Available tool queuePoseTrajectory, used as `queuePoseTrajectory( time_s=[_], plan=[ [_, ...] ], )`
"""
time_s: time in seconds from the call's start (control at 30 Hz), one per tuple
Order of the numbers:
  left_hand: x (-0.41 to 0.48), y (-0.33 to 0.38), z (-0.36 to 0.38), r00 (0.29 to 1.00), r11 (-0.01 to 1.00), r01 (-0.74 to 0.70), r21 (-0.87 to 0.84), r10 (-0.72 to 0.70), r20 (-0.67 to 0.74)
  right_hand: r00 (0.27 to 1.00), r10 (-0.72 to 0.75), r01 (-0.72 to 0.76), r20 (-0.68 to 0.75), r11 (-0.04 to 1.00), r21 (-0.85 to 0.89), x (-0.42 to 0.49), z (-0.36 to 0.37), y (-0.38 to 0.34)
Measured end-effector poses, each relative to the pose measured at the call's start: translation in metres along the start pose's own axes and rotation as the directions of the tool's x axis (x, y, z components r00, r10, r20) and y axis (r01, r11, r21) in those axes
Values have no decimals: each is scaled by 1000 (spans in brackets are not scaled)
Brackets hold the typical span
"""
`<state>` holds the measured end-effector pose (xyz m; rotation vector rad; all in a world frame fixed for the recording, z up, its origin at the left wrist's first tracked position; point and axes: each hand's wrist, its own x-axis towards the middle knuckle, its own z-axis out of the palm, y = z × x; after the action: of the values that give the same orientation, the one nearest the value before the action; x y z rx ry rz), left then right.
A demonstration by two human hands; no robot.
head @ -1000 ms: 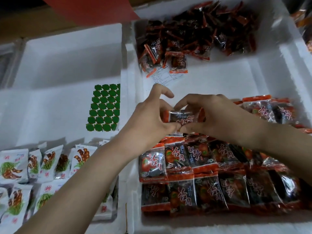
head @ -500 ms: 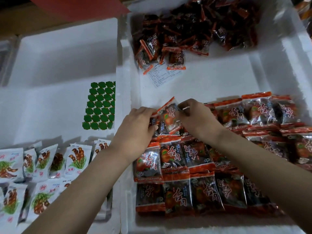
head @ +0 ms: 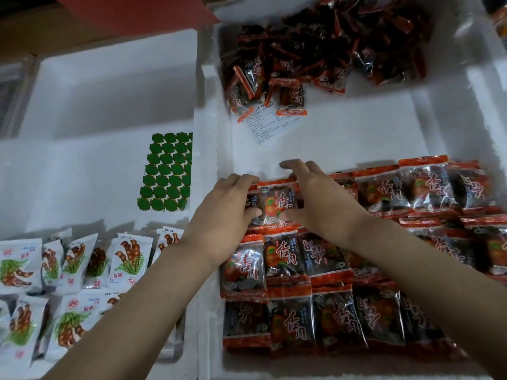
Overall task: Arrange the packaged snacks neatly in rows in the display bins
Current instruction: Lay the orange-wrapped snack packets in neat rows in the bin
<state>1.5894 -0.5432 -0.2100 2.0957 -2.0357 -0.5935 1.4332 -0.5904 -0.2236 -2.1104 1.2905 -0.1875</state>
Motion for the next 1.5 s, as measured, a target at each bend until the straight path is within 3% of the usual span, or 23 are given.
queuePoseTrajectory(
  time_s=[0.23,0.43,0.63,0.77,0.93,1.03,1.2,1.3,1.5],
  plan=[
    [-4,-3,2,997,996,-69,50,70,-12,994,-105,104,-7,988,-112,0,-6,5],
    [16,0,-4,990,996,-85,15,86,-110,977,-76,75,-197,997,-10,31,-33,25],
    [94,5,-18,953,998,-51,-45,35,-300,934,-100,22,-344,975,-223,103,-60,50],
    [145,4,-26,919,1000,13,-28,-23,-392,922,-156,35,-354,945,-324,142,-65,48],
    [182,-6,-21,927,985,108,-135,-149,-345,941,-145,28,-306,934,-355,168,-62,42],
    [193,-9,-21,910,975,83,-204,-157,-383,942,-124,-9,-313,920,-391,172,-62,38],
    [191,0,-20,889,974,166,-156,-216,-403,946,-131,-9,-296,903,-429,171,-63,31],
    [177,-1,-10,919,965,168,-199,-227,-322,958,-147,25,-245,898,-440,159,-58,34],
    [142,-2,7,983,972,116,-205,-142,-115,971,-207,96,-117,790,-605,116,-53,49]
  ],
)
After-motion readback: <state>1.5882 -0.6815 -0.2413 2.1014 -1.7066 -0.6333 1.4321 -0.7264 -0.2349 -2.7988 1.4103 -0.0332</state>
